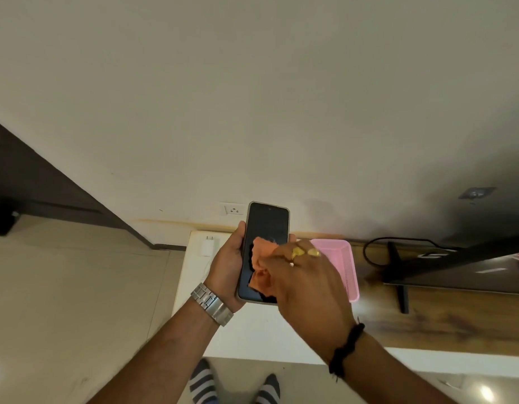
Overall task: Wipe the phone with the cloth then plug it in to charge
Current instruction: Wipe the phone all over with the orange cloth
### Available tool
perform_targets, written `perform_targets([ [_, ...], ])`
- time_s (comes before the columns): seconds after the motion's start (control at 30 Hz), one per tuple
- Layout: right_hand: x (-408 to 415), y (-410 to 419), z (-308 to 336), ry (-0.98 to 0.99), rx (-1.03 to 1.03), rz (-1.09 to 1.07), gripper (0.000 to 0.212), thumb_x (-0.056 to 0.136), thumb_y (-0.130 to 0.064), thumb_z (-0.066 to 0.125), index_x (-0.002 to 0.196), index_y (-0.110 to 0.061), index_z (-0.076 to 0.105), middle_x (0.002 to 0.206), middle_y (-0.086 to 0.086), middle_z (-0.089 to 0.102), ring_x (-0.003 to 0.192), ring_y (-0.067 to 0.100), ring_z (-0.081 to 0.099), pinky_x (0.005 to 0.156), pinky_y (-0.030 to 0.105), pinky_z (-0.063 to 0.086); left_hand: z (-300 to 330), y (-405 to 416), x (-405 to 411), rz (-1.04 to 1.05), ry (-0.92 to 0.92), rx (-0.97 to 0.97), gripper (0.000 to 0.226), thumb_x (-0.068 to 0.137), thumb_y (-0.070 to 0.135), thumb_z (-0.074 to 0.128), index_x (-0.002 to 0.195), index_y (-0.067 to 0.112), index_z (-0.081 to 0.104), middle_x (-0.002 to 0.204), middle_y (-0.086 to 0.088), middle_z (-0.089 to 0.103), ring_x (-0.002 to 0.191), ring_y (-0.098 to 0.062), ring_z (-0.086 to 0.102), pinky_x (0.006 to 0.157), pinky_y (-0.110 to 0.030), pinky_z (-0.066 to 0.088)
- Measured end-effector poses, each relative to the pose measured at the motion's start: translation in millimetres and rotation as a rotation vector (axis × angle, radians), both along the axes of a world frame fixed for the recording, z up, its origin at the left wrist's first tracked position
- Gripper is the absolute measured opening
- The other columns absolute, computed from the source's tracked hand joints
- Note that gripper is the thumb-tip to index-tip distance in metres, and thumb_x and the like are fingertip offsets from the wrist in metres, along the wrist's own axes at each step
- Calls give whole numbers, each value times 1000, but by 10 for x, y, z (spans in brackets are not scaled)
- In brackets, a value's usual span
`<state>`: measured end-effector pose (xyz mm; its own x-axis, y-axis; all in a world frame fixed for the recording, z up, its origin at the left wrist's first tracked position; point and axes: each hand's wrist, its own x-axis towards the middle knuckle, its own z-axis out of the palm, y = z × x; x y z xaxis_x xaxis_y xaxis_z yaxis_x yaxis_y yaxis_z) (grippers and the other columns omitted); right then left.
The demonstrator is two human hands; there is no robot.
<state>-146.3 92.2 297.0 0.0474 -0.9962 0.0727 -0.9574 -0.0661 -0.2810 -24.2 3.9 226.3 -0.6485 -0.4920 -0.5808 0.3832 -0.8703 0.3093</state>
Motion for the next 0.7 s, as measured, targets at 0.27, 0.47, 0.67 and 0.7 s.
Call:
perform_targets([
  [0.27, -49, -128, 2, -11, -135, -78, 22, 75, -13, 79, 93, -20, 68, 80, -3, 67, 72, 14, 59, 65, 17, 46, 46, -17, 17, 2, -39, -43, 64, 101, 62, 38, 128, 16, 73, 118, -17, 76, 99, -33, 76, 78, -43, 64],
  [0.47, -231, -295, 6, 60, -119, -93, 14, 77, -15, 81, 86, -21, 72, 74, 0, 66, 70, 20, 60, 60, 25, 51, 27, 44, 29, -44, -79, -90, 63, 98, 65, 40, 125, 20, 75, 121, -16, 75, 95, -34, 75, 78, -45, 63],
  [0.67, -53, -80, -3, -113, 66, -47, 12, 91, -13, 67, 99, -21, 71, 90, -4, 69, 81, 15, 62, 74, 30, 54, 10, 42, 22, -12, -91, -89, 65, 95, 65, 44, 126, 16, 74, 123, -17, 74, 102, -33, 74, 89, -44, 60],
  [0.7, -67, -37, -3, -247, 60, -74, 13, 94, -14, 64, 97, -23, 73, 89, -8, 70, 81, 12, 64, 76, 29, 54, 14, 56, 15, -16, -99, -97, 66, 93, 66, 46, 124, 16, 75, 126, -18, 72, 106, -33, 73, 94, -45, 58],
])
